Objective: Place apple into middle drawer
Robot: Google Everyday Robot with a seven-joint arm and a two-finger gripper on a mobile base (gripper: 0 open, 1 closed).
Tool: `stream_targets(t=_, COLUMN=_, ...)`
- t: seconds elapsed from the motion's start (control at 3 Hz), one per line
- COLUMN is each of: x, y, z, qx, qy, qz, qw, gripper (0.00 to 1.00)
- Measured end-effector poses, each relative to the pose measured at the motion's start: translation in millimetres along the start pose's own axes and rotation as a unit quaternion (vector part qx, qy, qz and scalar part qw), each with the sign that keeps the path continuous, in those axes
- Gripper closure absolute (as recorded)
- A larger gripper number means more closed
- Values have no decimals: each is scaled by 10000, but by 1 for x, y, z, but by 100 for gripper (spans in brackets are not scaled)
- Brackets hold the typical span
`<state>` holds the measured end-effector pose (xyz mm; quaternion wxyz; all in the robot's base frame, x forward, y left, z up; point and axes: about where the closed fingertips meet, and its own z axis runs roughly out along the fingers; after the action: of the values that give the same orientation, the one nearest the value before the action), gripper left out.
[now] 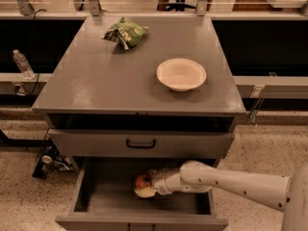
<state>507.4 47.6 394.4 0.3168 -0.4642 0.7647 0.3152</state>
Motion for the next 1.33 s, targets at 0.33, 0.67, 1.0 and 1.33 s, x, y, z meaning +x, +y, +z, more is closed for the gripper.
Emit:
stream_targets(t=0.33, x=0, y=1, z=1, qx=-10, qy=4, qz=3, qw=10000, gripper=77)
stream_targets(t=0.67, x=0, y=3, z=2, qx=-26, qy=4, qz=2, qw=10000, gripper=53)
stream_targets(t=1.0, x=0, y=4, z=4, qx=-47, qy=4, qz=0, qw=10000, gripper=22)
stream_targets(t=1.33, x=0, y=6, z=5, qx=-65, qy=4, qz=-1, qw=10000, gripper=0)
